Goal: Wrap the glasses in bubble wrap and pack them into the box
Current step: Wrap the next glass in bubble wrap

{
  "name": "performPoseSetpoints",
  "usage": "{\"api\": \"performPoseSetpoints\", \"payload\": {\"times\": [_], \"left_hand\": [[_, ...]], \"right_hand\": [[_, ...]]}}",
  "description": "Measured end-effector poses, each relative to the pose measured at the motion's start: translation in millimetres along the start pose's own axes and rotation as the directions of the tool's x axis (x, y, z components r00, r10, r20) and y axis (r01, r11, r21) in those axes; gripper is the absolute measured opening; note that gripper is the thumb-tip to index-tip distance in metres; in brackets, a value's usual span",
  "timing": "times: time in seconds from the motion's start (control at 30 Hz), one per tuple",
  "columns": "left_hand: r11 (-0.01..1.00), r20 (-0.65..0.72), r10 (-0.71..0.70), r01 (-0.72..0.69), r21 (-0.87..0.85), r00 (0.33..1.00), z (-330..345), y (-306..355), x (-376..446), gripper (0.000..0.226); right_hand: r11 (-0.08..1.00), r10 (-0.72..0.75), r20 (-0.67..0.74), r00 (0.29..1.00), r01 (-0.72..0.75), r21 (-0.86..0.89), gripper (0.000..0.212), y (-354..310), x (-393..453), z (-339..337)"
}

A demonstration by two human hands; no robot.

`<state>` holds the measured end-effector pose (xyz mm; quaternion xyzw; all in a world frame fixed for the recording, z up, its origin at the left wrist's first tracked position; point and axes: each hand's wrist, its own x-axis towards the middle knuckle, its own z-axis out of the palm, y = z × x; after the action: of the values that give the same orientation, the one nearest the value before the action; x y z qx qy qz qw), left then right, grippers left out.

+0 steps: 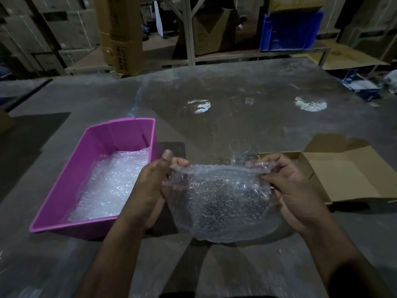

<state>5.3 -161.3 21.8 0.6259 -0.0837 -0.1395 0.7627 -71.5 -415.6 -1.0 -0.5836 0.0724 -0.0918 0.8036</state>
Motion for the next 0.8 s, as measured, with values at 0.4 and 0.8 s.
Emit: {"api": "performPoseSetpoints", "payload": {"times": [0.4, 0.8], "left_hand": [[0.999, -0.022, 0.008, -0.007, 0.039, 1.0, 5, -12, 10, 0.038], [0.973, 0.082, 0.005, -0.024, 0.23, 0.997, -7, -8, 13, 0.022]], "right_hand": [[0.983, -0.081, -0.002, 0.997, 0.079, -0.167, 0.027, 3, 6, 4], [0.983, -0.028, 0.044, 0.999, 0.036, -0.18, 0.016, -1, 11, -4]]}}
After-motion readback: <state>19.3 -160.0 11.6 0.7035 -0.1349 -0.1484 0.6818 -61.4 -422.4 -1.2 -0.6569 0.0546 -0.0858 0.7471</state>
